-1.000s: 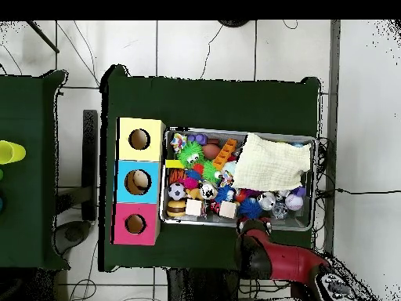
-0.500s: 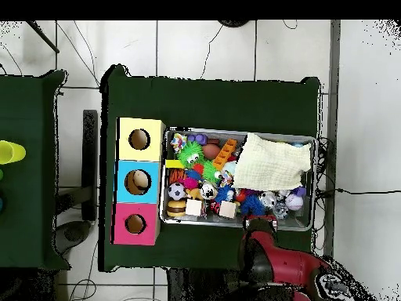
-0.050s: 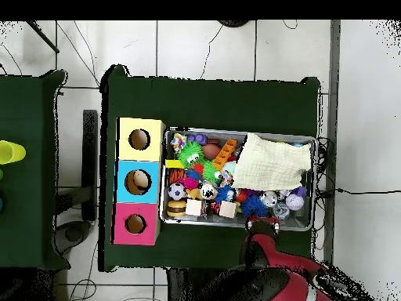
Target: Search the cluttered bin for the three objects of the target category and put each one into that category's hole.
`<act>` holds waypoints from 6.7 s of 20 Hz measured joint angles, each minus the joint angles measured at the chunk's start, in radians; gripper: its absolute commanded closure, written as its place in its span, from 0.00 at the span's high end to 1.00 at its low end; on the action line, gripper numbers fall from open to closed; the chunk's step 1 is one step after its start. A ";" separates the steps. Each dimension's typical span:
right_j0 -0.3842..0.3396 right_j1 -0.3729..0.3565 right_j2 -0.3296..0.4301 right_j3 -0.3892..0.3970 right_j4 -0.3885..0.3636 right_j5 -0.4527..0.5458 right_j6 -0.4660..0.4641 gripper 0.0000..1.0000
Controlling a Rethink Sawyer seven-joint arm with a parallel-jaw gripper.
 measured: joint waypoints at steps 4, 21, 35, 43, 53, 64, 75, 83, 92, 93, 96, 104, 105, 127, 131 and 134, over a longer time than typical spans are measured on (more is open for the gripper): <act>0.000 0.021 -0.005 0.000 0.017 -0.006 0.000 1.00; 0.100 0.071 -0.119 -0.021 0.108 -0.034 0.000 1.00; 0.022 0.012 -0.081 -0.027 0.043 0.099 0.000 1.00; -0.146 -0.061 0.070 -0.037 -0.023 0.274 0.000 1.00; -0.292 -0.079 0.228 -0.037 -0.060 0.362 0.000 1.00; -0.314 -0.107 0.278 -0.037 -0.071 0.440 0.000 1.00; -0.241 -0.114 0.250 -0.037 -0.074 0.441 0.000 1.00; -0.126 -0.136 0.193 -0.049 -0.074 0.440 0.000 1.00; -0.140 -0.196 0.195 -0.052 -0.074 0.472 0.000 1.00; -0.147 -0.206 0.197 -0.052 -0.074 0.486 0.000 1.00; -0.161 -0.225 0.202 -0.052 -0.074 0.516 0.000 1.00; -0.185 -0.266 0.219 -0.052 -0.074 0.581 0.000 1.00; -0.188 -0.266 0.219 -0.053 -0.074 0.581 0.000 1.00; -0.193 -0.147 0.220 -0.079 -0.090 0.581 0.000 1.00; -0.191 -0.145 0.218 -0.083 -0.100 0.581 0.000 1.00; -0.187 -0.145 0.215 -0.086 -0.106 0.581 0.000 1.00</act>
